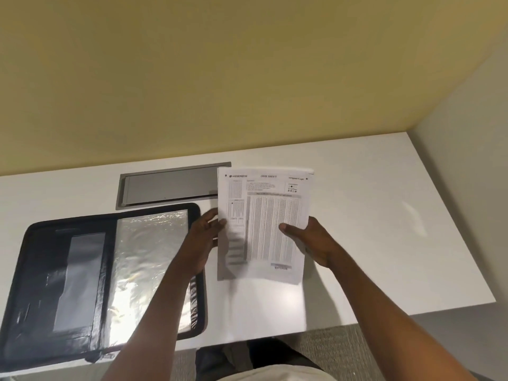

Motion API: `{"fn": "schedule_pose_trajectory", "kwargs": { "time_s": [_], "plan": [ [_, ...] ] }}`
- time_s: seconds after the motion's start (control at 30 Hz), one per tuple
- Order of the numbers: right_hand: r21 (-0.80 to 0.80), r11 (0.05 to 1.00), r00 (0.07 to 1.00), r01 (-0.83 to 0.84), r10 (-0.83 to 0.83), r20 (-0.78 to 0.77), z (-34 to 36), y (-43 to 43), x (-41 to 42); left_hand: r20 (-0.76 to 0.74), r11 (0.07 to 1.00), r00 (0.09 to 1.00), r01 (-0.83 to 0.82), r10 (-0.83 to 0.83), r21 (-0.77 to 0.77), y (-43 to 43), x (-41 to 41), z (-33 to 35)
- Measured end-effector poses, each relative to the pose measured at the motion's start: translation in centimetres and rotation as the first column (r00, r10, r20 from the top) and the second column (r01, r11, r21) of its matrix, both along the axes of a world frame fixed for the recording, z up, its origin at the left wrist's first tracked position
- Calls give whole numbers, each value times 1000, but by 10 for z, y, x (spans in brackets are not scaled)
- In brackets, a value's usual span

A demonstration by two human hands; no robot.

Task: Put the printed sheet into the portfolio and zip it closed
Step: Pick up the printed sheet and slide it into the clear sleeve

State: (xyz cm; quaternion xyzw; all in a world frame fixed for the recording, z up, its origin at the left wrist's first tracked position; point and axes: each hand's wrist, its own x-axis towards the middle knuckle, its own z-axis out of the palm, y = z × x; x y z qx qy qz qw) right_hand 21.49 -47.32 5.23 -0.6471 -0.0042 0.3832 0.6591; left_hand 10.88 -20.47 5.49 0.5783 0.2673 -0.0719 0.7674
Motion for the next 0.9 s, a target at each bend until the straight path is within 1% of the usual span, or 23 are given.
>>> {"fn": "schedule_pose_trajectory", "kwargs": {
  "time_s": [0.1, 0.17, 0.2, 0.3, 0.37, 0.5, 0.63, 0.77, 0.9],
  "plan": [
    [16, 998, 993, 65, -66, 94, 20, 11, 5, 117, 998, 992, 50, -55, 41, -1, 12, 25],
    [-23, 992, 979, 128, -122, 165, 26, 16, 1, 167, 983, 976, 115, -139, 147, -6, 13, 35],
    [-46, 987, 970, 156, -144, 194, 27, 17, -2, 162, 975, 975, 121, -152, 187, -8, 12, 36],
    [-66, 978, 952, 197, -175, 252, 21, 14, -16, 127, 977, 989, 54, -81, 208, -18, 4, 30],
    [-63, 977, 951, 205, -184, 247, 14, 11, -26, 114, 974, 992, 25, -52, 226, -24, -3, 22],
    [-47, 975, 964, 216, -205, 171, 6, 8, -39, 86, 971, 996, 11, -32, 238, -30, -15, 10],
    [-42, 973, 968, 226, -220, 119, 1, 7, -46, 86, 970, 995, 33, -56, 242, -34, -21, 0],
    [-81, 980, 975, 182, -169, 144, -7, 7, -52, 73, 977, 997, 22, -39, 211, -38, -24, -9],
    [-112, 977, 970, 182, -160, 183, -11, 8, -55, 58, 983, 998, -17, 6, 183, -39, -23, -14]
  ]
}}
